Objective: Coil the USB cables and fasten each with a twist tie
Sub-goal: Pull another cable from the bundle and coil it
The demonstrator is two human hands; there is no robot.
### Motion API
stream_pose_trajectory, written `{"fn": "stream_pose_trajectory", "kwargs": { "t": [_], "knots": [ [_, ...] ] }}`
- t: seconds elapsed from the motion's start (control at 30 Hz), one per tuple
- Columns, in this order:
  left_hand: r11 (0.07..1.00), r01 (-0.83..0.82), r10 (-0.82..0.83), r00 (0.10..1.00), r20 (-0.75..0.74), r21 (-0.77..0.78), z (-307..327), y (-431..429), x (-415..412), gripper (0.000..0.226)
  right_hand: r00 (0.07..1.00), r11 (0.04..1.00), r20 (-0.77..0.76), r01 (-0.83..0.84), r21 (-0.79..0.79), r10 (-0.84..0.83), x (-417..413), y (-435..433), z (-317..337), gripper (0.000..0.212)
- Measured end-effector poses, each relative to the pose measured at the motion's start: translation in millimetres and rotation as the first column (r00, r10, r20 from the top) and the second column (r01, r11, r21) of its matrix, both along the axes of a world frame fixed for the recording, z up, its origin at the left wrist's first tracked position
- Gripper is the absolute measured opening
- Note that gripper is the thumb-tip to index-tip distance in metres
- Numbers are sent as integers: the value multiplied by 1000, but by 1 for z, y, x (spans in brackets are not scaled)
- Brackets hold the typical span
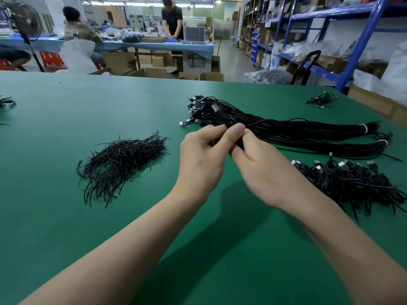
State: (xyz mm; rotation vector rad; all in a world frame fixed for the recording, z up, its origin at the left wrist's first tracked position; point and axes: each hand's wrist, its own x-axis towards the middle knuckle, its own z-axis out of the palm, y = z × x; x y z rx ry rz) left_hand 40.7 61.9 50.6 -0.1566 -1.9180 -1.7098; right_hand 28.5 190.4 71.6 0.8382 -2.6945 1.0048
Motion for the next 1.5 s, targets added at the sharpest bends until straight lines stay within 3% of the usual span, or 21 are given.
{"fn": "stream_pose_trajectory", "kwargs": {
  "t": [0.13, 0.2, 0.33, 0.5, 0.67, 0.77, 0.9, 0.93, 1.0, 1.07, 1.13, 1.5],
  "knots": [
    [995, 37, -39, 999, 17, 92, -1, -3, -2, 33, 939, 942, 293, -77, -326, 178, -9, 2, 0, 24],
    [991, 45, -49, 998, 34, 129, -2, -5, -4, 35, 907, 917, 341, -104, -384, 246, -14, 4, -1, 29],
    [989, 81, -90, 994, 67, 121, -5, -6, -5, 38, 948, 959, 268, -103, -263, 175, -16, 5, -6, 26],
    [986, 13, -31, 993, 110, 165, -11, -11, -9, 40, 981, 991, 184, -32, -131, 56, -12, 2, -11, 29],
    [996, -28, 14, 988, 155, 90, -17, -10, -10, 39, 995, 997, 71, 70, -12, -69, -4, -5, -15, 34],
    [999, -17, 9, 983, 183, 41, -16, -13, -10, 37, 995, 996, 54, 87, -13, -86, -1, -7, -18, 36],
    [986, 119, -81, 952, 295, -112, -5, -35, -13, 26, 984, 983, 165, 93, -156, -67, -9, -5, -21, 35],
    [964, 155, -72, 933, 352, -216, -1, -48, -16, 24, 980, 978, 185, 103, -179, -70, -12, -3, -21, 34],
    [849, 75, 165, 902, 398, -523, 1, -82, -23, 33, 971, 970, 226, 129, -208, -81, -17, 1, -21, 35],
    [599, -159, 555, 789, 263, -785, -2, -119, -24, 29, 960, 966, 269, 137, -220, -75, -18, 2, -23, 36],
    [440, -246, 721, 670, 176, -863, -9, -146, -21, 23, 956, 970, 290, 119, -212, -54, -16, 0, -25, 36],
    [338, -163, 750, 642, 160, -927, -24, -160, -23, 14, 936, 979, 352, 51, -197, 22, -15, -3, -28, 35]
  ]
}}
